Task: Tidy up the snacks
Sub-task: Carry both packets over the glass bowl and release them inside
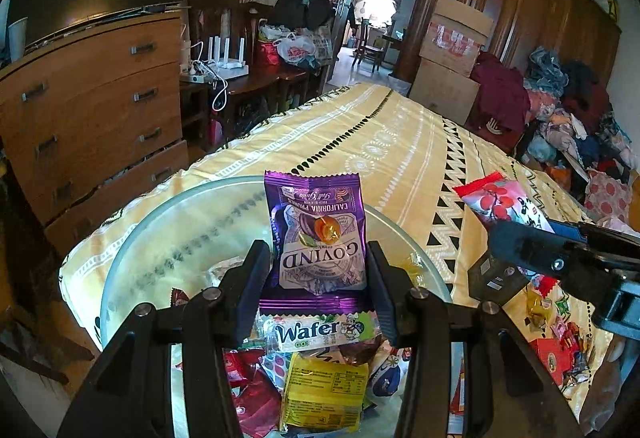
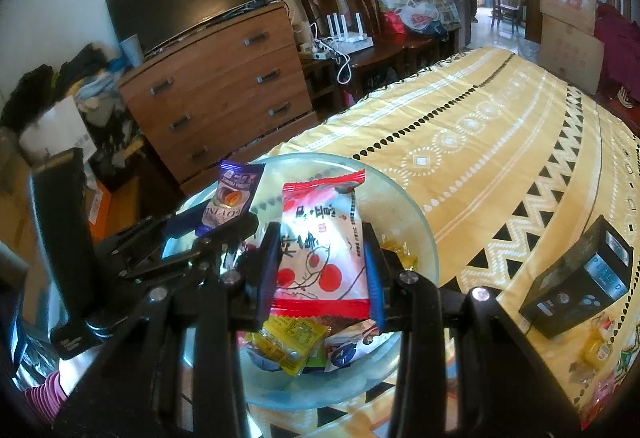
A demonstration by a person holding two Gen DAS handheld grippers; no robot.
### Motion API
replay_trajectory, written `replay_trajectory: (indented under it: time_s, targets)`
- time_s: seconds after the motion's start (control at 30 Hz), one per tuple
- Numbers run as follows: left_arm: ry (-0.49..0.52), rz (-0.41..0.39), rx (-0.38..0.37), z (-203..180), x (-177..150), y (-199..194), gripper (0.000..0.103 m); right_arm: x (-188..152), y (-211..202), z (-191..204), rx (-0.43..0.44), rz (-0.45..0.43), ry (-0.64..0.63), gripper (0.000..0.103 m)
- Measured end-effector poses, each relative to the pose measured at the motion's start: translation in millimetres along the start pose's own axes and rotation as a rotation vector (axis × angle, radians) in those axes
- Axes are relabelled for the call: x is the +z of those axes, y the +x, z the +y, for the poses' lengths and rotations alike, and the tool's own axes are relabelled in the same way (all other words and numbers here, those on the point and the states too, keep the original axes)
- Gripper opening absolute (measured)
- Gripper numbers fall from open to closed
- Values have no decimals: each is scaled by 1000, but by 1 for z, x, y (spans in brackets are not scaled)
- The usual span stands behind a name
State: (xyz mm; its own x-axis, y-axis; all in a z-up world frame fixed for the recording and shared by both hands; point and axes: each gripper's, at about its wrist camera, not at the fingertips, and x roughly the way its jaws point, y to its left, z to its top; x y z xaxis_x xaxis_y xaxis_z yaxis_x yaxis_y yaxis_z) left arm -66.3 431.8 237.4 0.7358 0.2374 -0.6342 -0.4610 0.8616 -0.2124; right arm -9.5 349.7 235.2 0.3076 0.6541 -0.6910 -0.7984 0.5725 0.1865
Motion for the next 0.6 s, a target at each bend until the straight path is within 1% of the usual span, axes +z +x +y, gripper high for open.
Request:
replay_trajectory:
  time_s: [0.33,0.6]
  targets:
    - [-2,9,3,-2,0,2,50,4,7,4,5,15,-4,38]
    - [-13,24,4,-2,-1,12,50,5,9,7,11,12,-7,38]
